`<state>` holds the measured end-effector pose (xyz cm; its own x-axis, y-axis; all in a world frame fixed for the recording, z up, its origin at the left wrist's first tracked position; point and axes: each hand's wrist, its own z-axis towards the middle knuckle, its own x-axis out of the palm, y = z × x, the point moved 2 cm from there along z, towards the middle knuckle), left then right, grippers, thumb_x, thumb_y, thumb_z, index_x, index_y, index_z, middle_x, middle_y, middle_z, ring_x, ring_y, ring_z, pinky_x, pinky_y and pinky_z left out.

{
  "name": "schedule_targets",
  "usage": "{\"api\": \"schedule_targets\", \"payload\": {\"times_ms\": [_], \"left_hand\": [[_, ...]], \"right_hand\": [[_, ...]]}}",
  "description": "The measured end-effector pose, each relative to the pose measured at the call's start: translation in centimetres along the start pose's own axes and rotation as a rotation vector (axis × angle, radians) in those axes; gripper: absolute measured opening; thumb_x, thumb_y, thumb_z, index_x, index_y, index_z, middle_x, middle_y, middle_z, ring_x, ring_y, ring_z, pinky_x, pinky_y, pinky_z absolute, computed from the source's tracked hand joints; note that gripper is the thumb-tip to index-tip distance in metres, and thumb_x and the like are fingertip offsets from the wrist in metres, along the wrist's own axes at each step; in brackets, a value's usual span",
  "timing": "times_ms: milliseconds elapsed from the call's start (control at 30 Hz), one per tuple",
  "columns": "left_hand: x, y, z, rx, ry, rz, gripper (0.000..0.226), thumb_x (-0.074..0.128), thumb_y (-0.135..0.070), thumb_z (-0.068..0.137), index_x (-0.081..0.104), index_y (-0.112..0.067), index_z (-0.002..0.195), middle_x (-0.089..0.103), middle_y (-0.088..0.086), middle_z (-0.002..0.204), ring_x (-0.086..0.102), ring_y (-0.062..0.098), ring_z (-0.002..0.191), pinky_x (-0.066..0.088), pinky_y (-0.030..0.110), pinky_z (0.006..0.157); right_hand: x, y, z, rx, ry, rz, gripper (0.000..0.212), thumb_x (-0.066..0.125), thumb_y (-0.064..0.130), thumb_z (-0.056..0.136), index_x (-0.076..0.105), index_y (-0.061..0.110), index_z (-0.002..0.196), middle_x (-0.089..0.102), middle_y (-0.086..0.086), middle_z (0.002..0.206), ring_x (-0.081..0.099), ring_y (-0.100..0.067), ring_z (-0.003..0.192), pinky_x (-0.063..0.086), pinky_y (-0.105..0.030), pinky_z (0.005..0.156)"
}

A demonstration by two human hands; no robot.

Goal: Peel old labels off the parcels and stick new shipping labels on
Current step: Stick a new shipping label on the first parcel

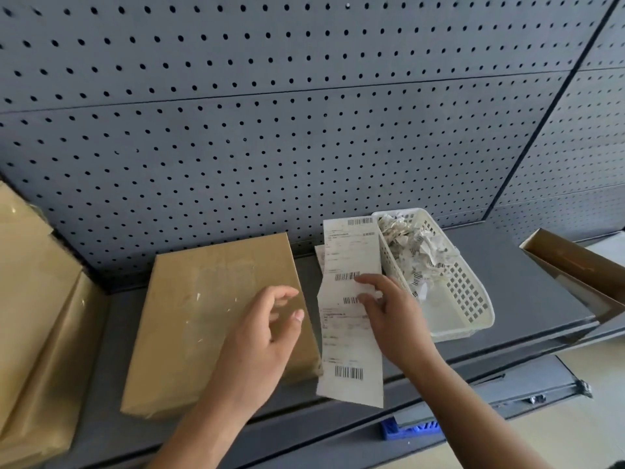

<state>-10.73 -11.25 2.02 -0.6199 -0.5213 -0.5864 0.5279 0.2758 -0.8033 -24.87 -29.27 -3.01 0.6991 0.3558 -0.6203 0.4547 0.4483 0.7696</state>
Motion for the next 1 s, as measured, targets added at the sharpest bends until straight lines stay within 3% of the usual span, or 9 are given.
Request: {"api": "schedule_targets", "payload": {"times_ms": [167, 233, 333, 433, 567, 667, 800, 900, 1000], "left_hand": [[1.1, -2.4, 2.9, -0.059, 0.147, -0.293, 0.043, 0.060, -0.042, 0.096, 0.045, -0.043, 0.136, 0.069, -0.011, 0.116, 0.064, -0.005, 0.105, 0.049, 0.007, 0.081], [1.4, -3.8, 3.8, -0.057, 0.197, -0.497, 0.041, 0.061, -0.029, 0.099, 0.048, -0.037, 0.137, 0.074, -0.002, 0.112, 0.070, 0.005, 0.102, 0.053, 0.015, 0.079], [1.4, -5.6, 4.9, -0.044, 0.166, -0.621, 0.024, 0.062, -0.018, 0.099, 0.063, -0.022, 0.123, 0.077, 0.000, 0.105, 0.072, 0.012, 0.096, 0.054, 0.020, 0.075], [1.5, -6.4, 5.6, -0.046, 0.127, -0.645, 0.012, 0.066, -0.014, 0.096, 0.069, -0.015, 0.108, 0.078, 0.003, 0.095, 0.073, 0.015, 0.088, 0.056, 0.025, 0.071], [1.7, -7.0, 5.8, -0.057, 0.106, -0.654, 0.014, 0.068, -0.014, 0.096, 0.067, -0.012, 0.109, 0.078, 0.003, 0.094, 0.075, 0.018, 0.087, 0.058, 0.026, 0.073], [1.6, -7.4, 5.9, -0.042, 0.116, -0.656, 0.019, 0.070, -0.018, 0.094, 0.065, -0.013, 0.111, 0.078, 0.004, 0.093, 0.075, 0.019, 0.087, 0.056, 0.026, 0.074], [1.5, -7.6, 5.8, -0.095, 0.153, -0.702, 0.019, 0.063, -0.027, 0.098, 0.066, -0.016, 0.113, 0.078, 0.006, 0.096, 0.074, 0.023, 0.093, 0.058, 0.036, 0.083], [1.3, -7.5, 5.9, -0.170, 0.181, -0.836, 0.023, 0.050, -0.024, 0.106, 0.066, -0.010, 0.115, 0.076, 0.010, 0.102, 0.074, 0.024, 0.093, 0.059, 0.033, 0.076], [1.3, -7.1, 6.3, -0.246, 0.175, -0.903, 0.016, 0.057, -0.017, 0.102, 0.062, -0.004, 0.111, 0.075, 0.012, 0.097, 0.073, 0.022, 0.085, 0.059, 0.031, 0.071]], "right_hand": [[-4.6, 4.5, 0.3, -0.126, 0.014, 0.178, 0.018, 0.059, 0.017, 0.098, 0.066, 0.032, 0.106, 0.060, 0.022, 0.088, 0.056, -0.001, 0.071, 0.044, -0.013, 0.060], [-5.9, 4.9, 0.6, -0.123, 0.044, 0.247, 0.018, 0.060, 0.022, 0.098, 0.068, 0.037, 0.101, 0.064, 0.020, 0.081, 0.058, -0.008, 0.071, 0.050, -0.021, 0.062], [-6.7, 4.5, 1.2, -0.086, 0.061, 0.308, 0.018, 0.059, 0.029, 0.099, 0.071, 0.042, 0.101, 0.069, 0.003, 0.089, 0.063, -0.024, 0.082, 0.056, -0.047, 0.075], [-7.3, 4.5, 1.5, -0.145, -0.002, 0.145, 0.016, 0.059, 0.037, 0.095, 0.069, 0.045, 0.104, 0.057, 0.010, 0.104, 0.053, -0.011, 0.074, 0.049, -0.031, 0.068], [-7.4, 6.0, 1.0, -0.380, -0.160, -0.298, 0.029, 0.058, 0.051, 0.091, 0.068, 0.039, 0.116, 0.045, 0.009, 0.126, 0.044, -0.013, 0.108, 0.042, -0.035, 0.090], [-7.0, 7.2, 0.8, -0.517, -0.192, -0.322, 0.031, 0.059, 0.051, 0.089, 0.070, 0.035, 0.114, 0.053, 0.009, 0.123, 0.043, -0.021, 0.116, 0.039, -0.040, 0.094], [-6.8, 7.3, 1.2, -0.581, -0.225, -0.277, 0.022, 0.065, 0.039, 0.090, 0.070, 0.028, 0.109, 0.059, 0.009, 0.108, 0.052, -0.021, 0.103, 0.045, -0.046, 0.085], [-6.6, 7.2, 1.3, -0.590, -0.222, -0.241, 0.020, 0.062, 0.039, 0.092, 0.069, 0.028, 0.108, 0.059, 0.008, 0.103, 0.054, -0.020, 0.098, 0.047, -0.046, 0.082], [-6.5, 7.1, 1.3, -0.592, -0.213, -0.220, 0.017, 0.061, 0.035, 0.093, 0.069, 0.027, 0.106, 0.059, 0.009, 0.101, 0.055, -0.020, 0.094, 0.048, -0.044, 0.080]]}}
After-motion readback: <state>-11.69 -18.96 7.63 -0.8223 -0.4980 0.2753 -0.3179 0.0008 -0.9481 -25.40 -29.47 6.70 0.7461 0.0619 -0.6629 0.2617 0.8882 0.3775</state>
